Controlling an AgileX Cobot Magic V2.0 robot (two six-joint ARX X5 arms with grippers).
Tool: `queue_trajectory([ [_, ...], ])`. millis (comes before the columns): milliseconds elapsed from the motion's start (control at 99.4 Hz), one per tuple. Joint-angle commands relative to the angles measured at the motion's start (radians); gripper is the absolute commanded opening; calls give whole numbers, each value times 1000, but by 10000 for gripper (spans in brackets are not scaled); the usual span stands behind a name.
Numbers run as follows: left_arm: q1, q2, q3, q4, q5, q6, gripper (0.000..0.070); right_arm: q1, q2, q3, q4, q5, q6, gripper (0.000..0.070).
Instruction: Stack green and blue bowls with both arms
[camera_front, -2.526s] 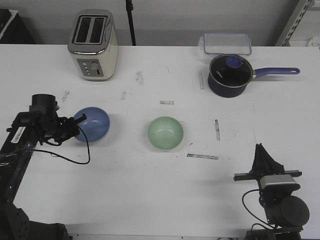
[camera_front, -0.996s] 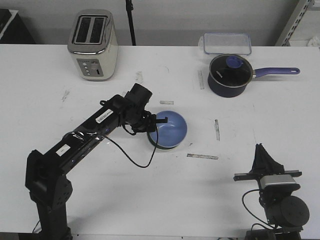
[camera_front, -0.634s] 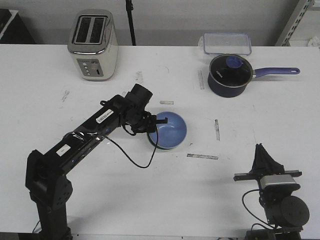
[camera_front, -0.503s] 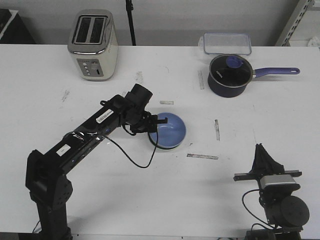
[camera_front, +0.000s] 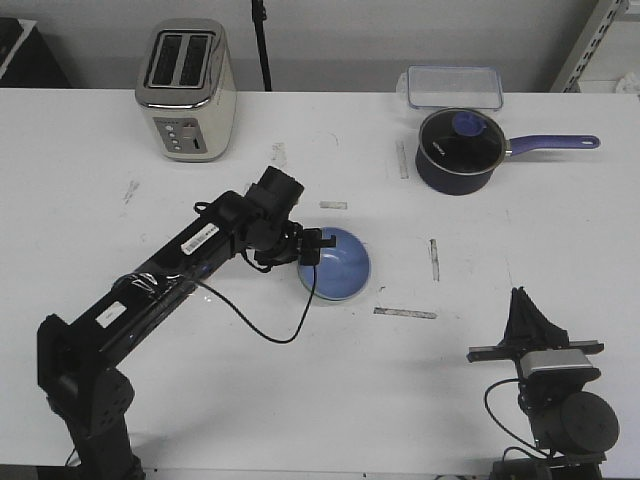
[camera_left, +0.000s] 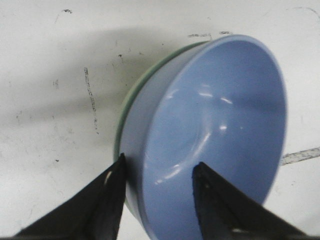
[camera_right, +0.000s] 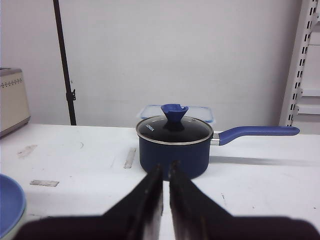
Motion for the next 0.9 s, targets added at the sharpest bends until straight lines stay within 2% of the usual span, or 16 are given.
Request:
queue_trajectory([
  [0,-6,-5,27,-11,0,5,351,2,-2,4,15,3,16,15],
  [40,-6,-11,27,-19,0,5,380,2,-2,4,15,3,16,15],
  [252,0,-49,26,-35,-2,10,374,2,-2,4,15,2,16,15],
  [342,11,-79,2,-12,-35,13,366,2,-2,4,15,2,16,15],
  [433,27,-145,-84,73,-72,13,363,2,-2,4,15,3,16,15],
  [694,129,-377,-406,298,-72,14,361,2,-2,4,15,3,16,15],
  [765,171,-448,-502,357,-72,40,357,2,-2,4,15,2,16,15],
  [815,204,-499,-573,402,-72,60,337,2,-2,4,15,2,16,15],
  [886,256,-567,-670,459,-72,89,248,2,-2,4,15,2,16,15],
])
